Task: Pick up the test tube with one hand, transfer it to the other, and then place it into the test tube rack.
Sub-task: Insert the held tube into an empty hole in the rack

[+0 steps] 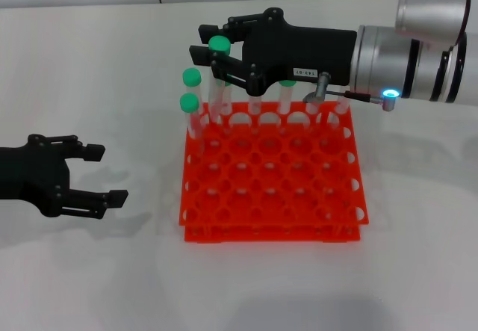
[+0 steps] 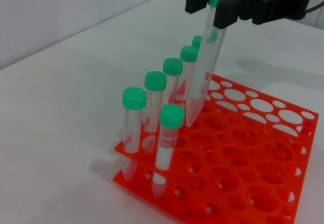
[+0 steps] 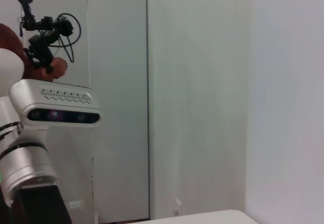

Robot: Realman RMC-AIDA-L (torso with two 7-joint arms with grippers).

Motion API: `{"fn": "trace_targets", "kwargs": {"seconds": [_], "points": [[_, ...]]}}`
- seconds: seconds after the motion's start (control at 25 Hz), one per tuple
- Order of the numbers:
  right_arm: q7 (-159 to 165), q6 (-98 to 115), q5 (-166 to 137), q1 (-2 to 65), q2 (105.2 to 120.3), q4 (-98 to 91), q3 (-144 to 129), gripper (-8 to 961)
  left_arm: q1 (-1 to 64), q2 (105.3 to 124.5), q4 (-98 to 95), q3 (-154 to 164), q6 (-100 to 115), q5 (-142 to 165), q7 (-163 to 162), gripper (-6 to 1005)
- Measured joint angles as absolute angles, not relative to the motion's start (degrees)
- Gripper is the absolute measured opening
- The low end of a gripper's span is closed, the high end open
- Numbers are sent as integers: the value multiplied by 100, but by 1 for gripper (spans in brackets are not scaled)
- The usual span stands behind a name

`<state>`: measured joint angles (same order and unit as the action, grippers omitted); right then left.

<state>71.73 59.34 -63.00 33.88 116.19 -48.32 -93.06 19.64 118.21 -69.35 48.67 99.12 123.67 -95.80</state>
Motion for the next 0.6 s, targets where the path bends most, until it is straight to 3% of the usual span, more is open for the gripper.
{"fn": "trace_targets", "kwargs": {"seconds": [0.6], "points": [[6717, 5841, -5835, 3496, 11619, -4218, -9460, 267, 1973, 11840, -6880, 4956, 9848, 12366, -9542, 890]]}}
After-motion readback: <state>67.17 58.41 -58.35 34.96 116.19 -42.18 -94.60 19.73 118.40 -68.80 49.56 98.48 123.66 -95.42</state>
